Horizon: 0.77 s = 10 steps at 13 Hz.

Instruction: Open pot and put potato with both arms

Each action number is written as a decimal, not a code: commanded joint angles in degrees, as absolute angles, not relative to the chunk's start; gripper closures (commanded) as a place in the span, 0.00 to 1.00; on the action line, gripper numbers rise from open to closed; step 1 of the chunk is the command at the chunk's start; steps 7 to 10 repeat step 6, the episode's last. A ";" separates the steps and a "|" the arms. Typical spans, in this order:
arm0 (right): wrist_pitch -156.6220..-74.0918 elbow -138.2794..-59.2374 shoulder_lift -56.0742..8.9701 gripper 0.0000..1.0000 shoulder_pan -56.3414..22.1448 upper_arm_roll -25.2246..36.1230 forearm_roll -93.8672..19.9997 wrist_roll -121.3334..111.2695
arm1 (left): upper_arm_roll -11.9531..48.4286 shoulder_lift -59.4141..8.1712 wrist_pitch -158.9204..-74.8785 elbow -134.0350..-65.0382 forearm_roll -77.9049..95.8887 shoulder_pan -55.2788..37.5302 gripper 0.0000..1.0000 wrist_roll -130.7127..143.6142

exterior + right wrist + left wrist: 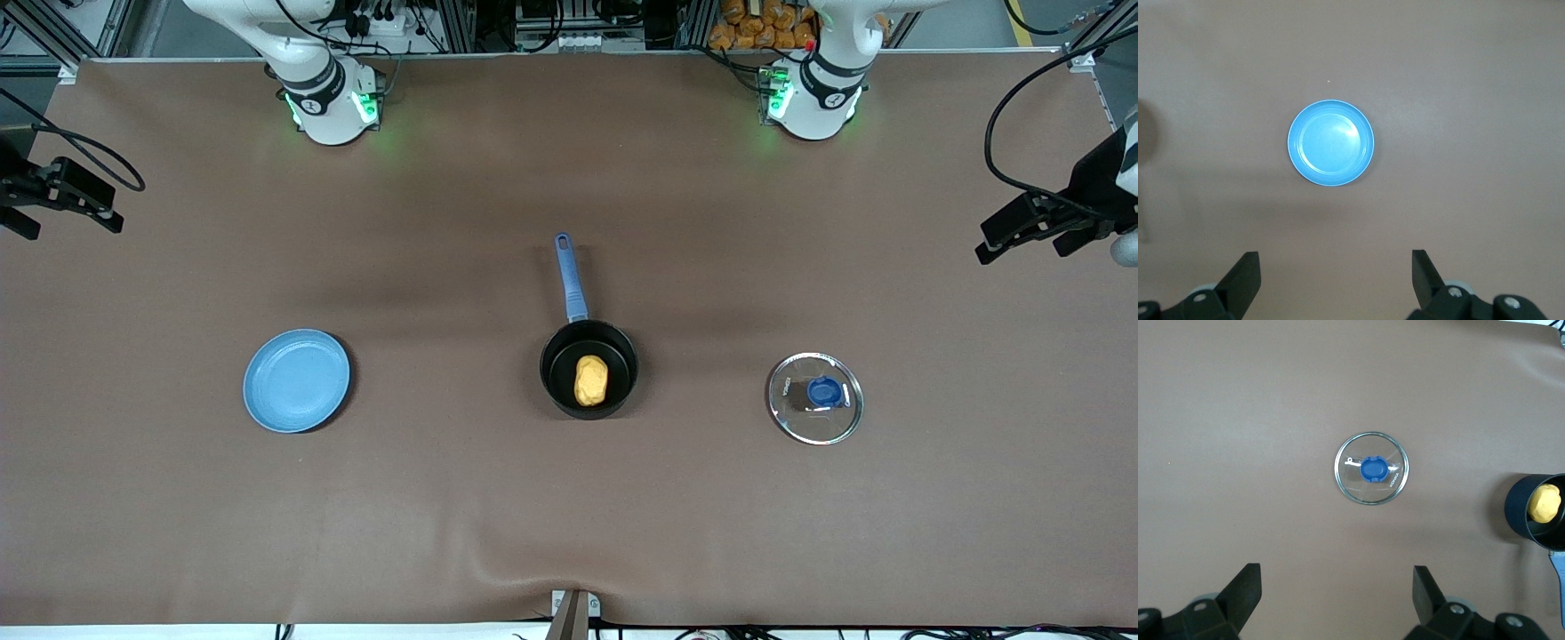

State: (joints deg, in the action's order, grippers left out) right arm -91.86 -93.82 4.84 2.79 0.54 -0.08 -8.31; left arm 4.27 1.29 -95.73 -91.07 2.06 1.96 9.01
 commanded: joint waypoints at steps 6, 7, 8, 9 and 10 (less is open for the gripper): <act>-92.28 -95.36 6.24 0.00 3.51 0.17 -0.97 -9.14 | 3.16 2.99 -95.89 -92.20 2.55 1.41 0.00 8.79; -92.28 -95.36 6.24 0.00 3.51 0.17 -0.97 -9.14 | 3.16 2.99 -95.89 -92.20 2.55 1.41 0.00 8.79; -92.28 -95.36 6.24 0.00 3.51 0.17 -0.97 -9.14 | 3.16 2.99 -95.89 -92.20 2.55 1.41 0.00 8.79; -92.28 -95.36 6.24 0.00 3.51 0.17 -0.97 -9.14 | 3.16 2.99 -95.89 -92.20 2.55 1.41 0.00 8.79; -92.28 -95.36 6.24 0.00 3.51 0.17 -0.97 -9.14 | 3.16 2.99 -95.89 -92.20 2.55 1.41 0.00 8.79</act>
